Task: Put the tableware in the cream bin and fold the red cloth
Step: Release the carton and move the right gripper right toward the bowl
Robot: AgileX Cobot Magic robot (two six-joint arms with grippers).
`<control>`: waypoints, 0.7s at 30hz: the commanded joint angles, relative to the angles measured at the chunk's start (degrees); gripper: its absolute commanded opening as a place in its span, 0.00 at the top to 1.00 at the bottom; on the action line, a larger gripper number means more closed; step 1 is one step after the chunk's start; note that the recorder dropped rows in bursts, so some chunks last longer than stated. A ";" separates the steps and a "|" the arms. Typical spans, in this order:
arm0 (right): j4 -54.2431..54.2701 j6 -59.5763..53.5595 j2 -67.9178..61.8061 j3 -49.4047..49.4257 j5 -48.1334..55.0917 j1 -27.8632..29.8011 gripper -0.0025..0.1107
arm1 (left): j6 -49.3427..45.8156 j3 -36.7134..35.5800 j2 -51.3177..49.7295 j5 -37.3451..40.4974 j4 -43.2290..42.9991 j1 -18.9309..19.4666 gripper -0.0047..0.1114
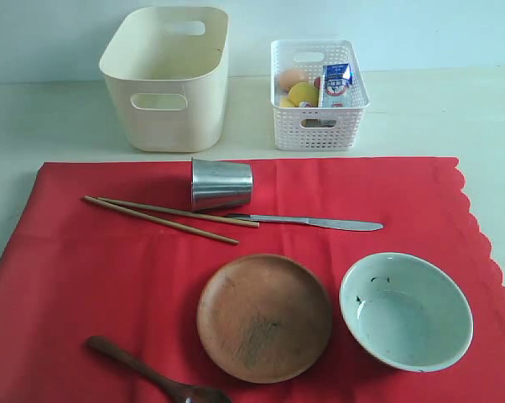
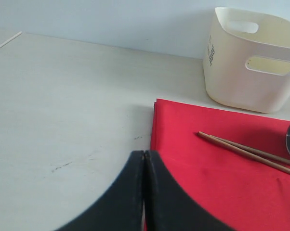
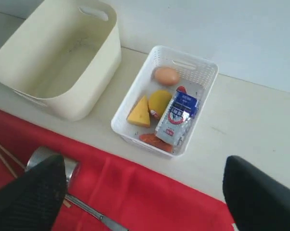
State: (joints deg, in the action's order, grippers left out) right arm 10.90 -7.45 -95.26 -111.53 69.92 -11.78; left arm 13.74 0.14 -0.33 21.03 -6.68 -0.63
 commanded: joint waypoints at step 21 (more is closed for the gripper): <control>-4.94 -0.06 28.02 35.48 -6.71 0.20 0.25 | 0.05 -0.14 0.33 -0.39 -0.20 0.11 0.96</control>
State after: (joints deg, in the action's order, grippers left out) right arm 6.50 -7.45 -69.64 -78.59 64.28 -11.78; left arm 13.74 0.14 -0.33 21.03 -6.68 -0.63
